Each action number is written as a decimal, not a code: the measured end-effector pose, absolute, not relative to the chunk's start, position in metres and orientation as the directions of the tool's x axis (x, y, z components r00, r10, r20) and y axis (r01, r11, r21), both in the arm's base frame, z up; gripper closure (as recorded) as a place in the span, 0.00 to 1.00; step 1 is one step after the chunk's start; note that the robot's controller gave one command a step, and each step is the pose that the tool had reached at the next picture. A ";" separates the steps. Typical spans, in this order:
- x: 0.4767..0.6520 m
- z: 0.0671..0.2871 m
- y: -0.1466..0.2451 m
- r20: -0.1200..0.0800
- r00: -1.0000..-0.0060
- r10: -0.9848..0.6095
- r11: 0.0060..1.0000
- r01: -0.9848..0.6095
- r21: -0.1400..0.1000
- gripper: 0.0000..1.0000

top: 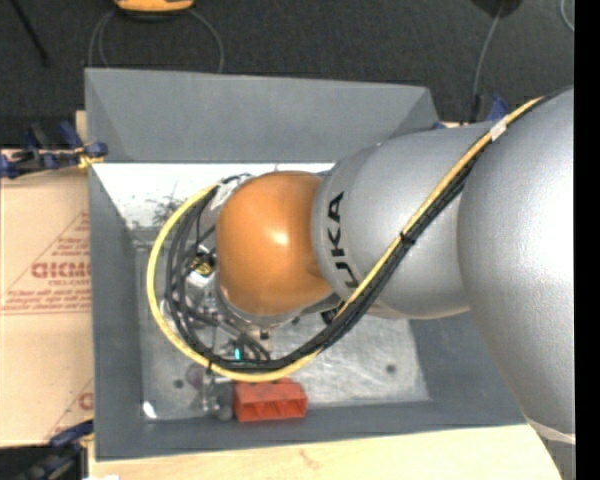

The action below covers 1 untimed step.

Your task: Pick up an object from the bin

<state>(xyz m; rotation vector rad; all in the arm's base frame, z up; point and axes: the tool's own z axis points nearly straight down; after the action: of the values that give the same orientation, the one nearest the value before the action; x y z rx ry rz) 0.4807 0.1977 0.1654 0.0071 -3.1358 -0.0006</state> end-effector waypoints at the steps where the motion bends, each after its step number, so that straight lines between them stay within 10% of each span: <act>1: 0.488 0.121 0.137 0.002 -0.986 -0.167 0.986 -0.167 -0.003 0.00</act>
Offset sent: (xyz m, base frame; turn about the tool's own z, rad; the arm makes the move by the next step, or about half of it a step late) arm 0.0067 -0.0577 -0.0429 -0.1673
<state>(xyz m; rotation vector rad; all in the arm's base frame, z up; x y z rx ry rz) 0.4880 0.1367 0.1214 0.2626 -3.1292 0.0042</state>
